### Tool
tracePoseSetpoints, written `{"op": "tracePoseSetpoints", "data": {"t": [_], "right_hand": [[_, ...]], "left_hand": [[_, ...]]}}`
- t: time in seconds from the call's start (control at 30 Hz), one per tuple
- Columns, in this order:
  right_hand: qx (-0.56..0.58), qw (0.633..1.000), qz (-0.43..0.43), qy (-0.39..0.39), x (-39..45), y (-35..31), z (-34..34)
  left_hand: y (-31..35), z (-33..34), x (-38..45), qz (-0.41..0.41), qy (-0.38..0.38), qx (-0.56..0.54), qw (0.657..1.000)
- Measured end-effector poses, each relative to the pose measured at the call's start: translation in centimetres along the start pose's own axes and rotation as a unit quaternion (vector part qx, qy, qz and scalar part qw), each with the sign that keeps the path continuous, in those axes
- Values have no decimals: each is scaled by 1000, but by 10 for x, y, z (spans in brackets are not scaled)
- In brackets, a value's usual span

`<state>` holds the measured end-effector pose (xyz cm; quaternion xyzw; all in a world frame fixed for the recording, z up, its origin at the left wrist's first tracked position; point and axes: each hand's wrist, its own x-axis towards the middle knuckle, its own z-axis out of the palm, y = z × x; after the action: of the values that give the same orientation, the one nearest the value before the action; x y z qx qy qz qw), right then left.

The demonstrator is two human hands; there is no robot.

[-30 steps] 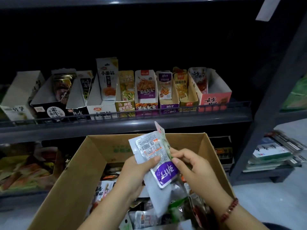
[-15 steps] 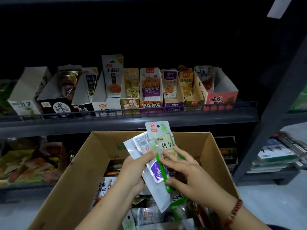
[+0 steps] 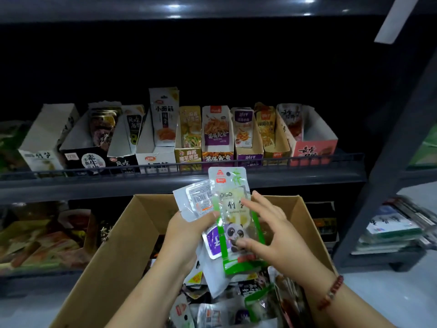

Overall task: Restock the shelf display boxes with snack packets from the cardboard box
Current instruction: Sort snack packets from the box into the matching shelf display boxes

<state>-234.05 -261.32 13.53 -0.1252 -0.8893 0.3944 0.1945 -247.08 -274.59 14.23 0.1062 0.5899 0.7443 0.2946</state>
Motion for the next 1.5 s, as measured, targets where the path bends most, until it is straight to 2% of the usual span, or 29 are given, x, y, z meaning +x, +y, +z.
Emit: {"op": "tracePoseSetpoints", "data": {"t": [0.2, 0.37, 0.53, 0.67, 0.77, 0.97, 1.13, 1.27, 1.37, 1.5], "right_hand": [[125, 989, 72, 19, 27, -9, 4], [268, 953, 126, 54, 65, -29, 4], [278, 951, 132, -7, 116, -58, 5], [257, 959, 119, -24, 162, -83, 22], [246, 964, 94, -28, 199, -101, 36], [194, 978, 70, -13, 278, -138, 71], [199, 978, 64, 4, 338, -174, 116], [202, 978, 26, 45, 380, -211, 157], [191, 979, 17, 75, 406, -240, 185], [227, 971, 19, 74, 429, -272, 216]], "left_hand": [[20, -13, -2, 36, -15, 36, 999], [46, -29, 7, 71, -26, 67, 995], [79, -57, 28, 94, -25, 79, 992], [98, -82, 44, 102, -10, 69, 992], [109, -109, 61, 122, 27, 55, 991], [127, -169, 99, 176, 147, 22, 973], [145, -219, 117, 238, 240, 29, 941], [152, -262, 124, 251, 297, 33, 921], [154, -285, 127, 244, 324, 24, 914], [158, -307, 133, 243, 326, 11, 913]]}}
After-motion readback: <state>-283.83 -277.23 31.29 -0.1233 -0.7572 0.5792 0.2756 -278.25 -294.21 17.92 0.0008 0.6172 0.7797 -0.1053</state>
